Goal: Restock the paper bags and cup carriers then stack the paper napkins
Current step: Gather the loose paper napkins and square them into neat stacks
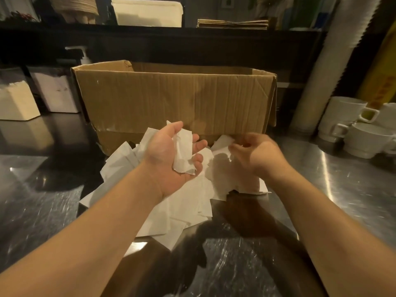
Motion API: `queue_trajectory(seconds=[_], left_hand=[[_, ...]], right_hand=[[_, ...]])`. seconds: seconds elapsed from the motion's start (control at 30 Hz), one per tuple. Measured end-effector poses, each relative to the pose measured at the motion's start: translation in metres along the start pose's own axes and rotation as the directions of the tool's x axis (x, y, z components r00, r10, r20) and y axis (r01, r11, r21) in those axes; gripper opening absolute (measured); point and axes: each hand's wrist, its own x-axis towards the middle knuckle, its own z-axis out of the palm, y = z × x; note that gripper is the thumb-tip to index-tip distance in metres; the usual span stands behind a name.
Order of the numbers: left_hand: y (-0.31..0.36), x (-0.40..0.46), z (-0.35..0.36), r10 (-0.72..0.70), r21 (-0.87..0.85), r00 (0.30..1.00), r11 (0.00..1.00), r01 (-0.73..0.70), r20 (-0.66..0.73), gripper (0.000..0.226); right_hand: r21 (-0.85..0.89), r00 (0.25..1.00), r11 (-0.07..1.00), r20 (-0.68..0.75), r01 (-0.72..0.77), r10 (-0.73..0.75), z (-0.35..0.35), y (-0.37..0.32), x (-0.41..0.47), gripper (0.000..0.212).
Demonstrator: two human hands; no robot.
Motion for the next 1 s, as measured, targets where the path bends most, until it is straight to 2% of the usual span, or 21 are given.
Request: queue_trajectory(seconds=[0.07, 0.13, 0.23, 0.43, 0.57, 0.67, 0.8, 1.0], left_hand=[[-0.001, 0.002, 0.0, 0.015, 0.006, 1.0, 1.0, -0.015, -0.018, 0.049], [-0.002, 0.001, 0.002, 0.024, 0.01, 1.0, 1.0, -0.024, -0.019, 0.049], [-0.003, -0.001, 0.003, 0.024, 0.029, 0.999, 0.999, -0.023, -0.026, 0.047], [-0.004, 0.0, 0.001, 0.013, 0.069, 1.0, 0.998, -0.012, -0.017, 0.048], [-0.005, -0.002, 0.003, 0.012, 0.085, 1.0, 0.996, -0.011, -0.02, 0.046], [-0.005, -0.002, 0.004, 0.016, 0.09, 1.0, 0.996, -0.014, -0.027, 0.046], [-0.005, 0.0, 0.003, 0.03, 0.095, 0.999, 0.995, -0.027, -0.023, 0.048], [-0.004, 0.003, 0.002, 0.027, 0.073, 1.0, 0.997, -0.026, -0.001, 0.047]], right_hand=[[-0.224, 0.998, 0.975, 0.067, -0.005, 0.02, 0.002, -0.003, -0.001, 0.018], [-0.31, 0.992, 0.951, 0.126, 0.016, 0.025, 0.005, -0.006, -0.003, 0.023], [-0.304, 0.978, 0.952, 0.208, 0.039, 0.026, 0.006, -0.01, -0.008, 0.032], [-0.187, 0.96, 0.98, 0.278, 0.064, -0.01, 0.007, -0.007, -0.005, 0.025], [-0.078, 0.972, 0.994, 0.225, 0.08, -0.061, 0.011, -0.006, -0.005, 0.015], [-0.005, 0.975, 1.0, 0.223, 0.021, -0.02, 0.018, -0.003, -0.005, 0.005], [-0.009, 0.99, 0.997, 0.119, 0.079, -0.077, 0.022, -0.001, -0.005, 0.006], [0.377, 0.987, 0.918, -0.14, 0.123, -0.075, 0.008, -0.003, -0.007, 0.003]])
